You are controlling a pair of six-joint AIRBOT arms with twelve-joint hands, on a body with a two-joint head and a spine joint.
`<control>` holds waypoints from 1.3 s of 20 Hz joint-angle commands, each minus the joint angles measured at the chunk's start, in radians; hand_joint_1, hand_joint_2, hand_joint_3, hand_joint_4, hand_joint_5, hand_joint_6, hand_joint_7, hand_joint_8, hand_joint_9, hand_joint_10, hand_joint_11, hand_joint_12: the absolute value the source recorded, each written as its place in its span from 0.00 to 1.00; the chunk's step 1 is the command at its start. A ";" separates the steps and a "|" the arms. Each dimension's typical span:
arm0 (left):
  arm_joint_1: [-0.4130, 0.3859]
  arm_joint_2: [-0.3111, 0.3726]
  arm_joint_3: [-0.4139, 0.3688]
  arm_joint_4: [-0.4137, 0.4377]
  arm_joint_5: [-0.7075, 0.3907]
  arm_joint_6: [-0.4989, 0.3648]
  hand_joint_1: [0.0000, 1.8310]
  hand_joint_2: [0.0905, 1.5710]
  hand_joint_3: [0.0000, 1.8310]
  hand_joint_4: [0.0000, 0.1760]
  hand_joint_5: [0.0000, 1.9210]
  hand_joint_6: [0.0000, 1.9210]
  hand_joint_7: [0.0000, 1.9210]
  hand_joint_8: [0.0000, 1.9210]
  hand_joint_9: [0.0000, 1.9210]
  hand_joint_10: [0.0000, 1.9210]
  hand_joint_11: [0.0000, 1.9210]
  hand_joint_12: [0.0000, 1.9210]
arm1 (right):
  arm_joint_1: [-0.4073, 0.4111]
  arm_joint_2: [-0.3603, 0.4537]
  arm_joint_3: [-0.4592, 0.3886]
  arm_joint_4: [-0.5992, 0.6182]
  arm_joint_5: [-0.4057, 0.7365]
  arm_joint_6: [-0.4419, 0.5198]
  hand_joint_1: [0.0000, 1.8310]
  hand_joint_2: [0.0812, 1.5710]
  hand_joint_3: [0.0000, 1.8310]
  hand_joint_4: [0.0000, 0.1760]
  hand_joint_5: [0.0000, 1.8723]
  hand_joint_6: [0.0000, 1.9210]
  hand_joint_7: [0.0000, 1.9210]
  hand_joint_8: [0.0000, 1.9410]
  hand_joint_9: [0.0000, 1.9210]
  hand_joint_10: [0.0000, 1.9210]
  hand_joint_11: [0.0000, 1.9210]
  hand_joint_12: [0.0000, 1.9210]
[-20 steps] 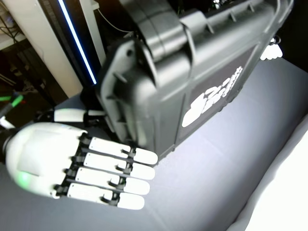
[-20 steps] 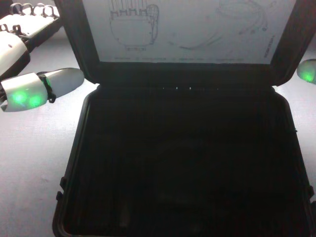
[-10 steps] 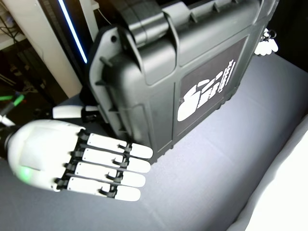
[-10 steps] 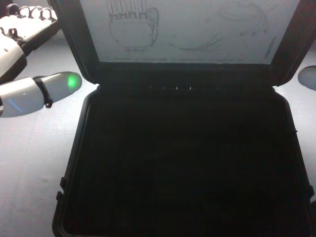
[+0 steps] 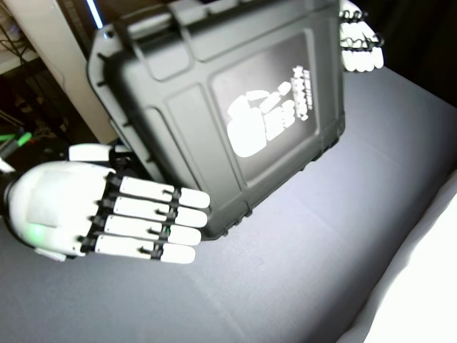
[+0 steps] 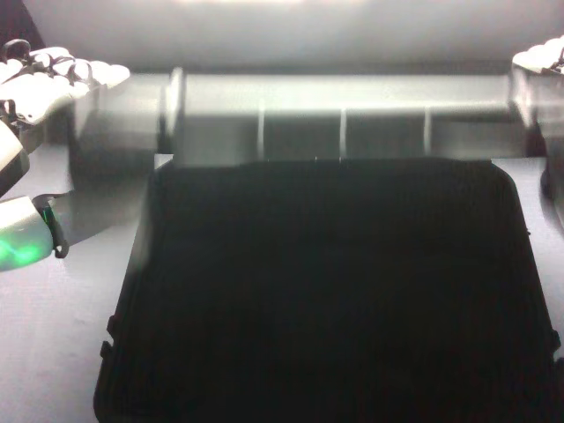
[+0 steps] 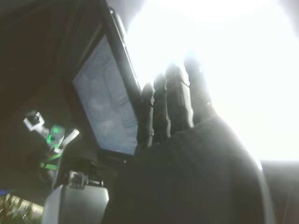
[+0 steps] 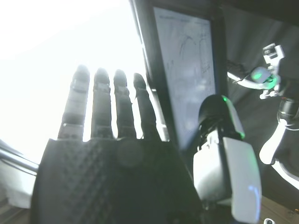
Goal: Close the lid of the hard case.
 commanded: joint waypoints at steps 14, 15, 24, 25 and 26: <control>0.098 0.008 -0.018 -0.099 -0.165 -0.012 0.00 0.82 0.00 0.00 0.06 0.00 0.07 0.00 0.07 0.00 0.00 0.15 | -0.088 0.032 -0.030 0.075 0.154 0.023 0.09 0.79 0.00 0.00 0.08 0.00 0.07 0.00 0.06 0.00 0.05 0.02; 0.114 0.010 -0.023 -0.110 -0.174 -0.012 0.00 0.81 0.00 0.00 0.06 0.00 0.06 0.00 0.06 0.00 0.00 0.15 | -0.095 0.035 -0.033 0.078 0.155 0.023 0.09 0.79 0.00 0.00 0.07 0.00 0.07 0.00 0.05 0.00 0.05 0.02; 0.320 0.065 -0.083 -0.245 -0.338 -0.023 0.00 0.85 0.00 0.00 0.07 0.00 0.09 0.00 0.09 0.00 0.00 0.16 | -0.153 0.080 -0.057 0.113 0.169 0.022 0.08 0.77 0.00 0.00 0.08 0.00 0.08 0.00 0.06 0.00 0.05 0.02; 0.333 0.065 -0.085 -0.259 -0.357 -0.027 0.00 0.86 0.00 0.00 0.07 0.00 0.09 0.00 0.09 0.00 0.00 0.15 | -0.153 0.082 -0.058 0.114 0.173 0.022 0.08 0.77 0.00 0.00 0.08 0.00 0.08 0.01 0.06 0.00 0.05 0.02; 0.344 0.066 -0.086 -0.267 -0.370 -0.031 0.00 0.86 0.00 0.00 0.07 0.00 0.09 0.00 0.09 0.00 0.00 0.16 | -0.153 0.083 -0.058 0.116 0.180 0.022 0.08 0.77 0.00 0.00 0.09 0.00 0.09 0.01 0.07 0.01 0.06 0.02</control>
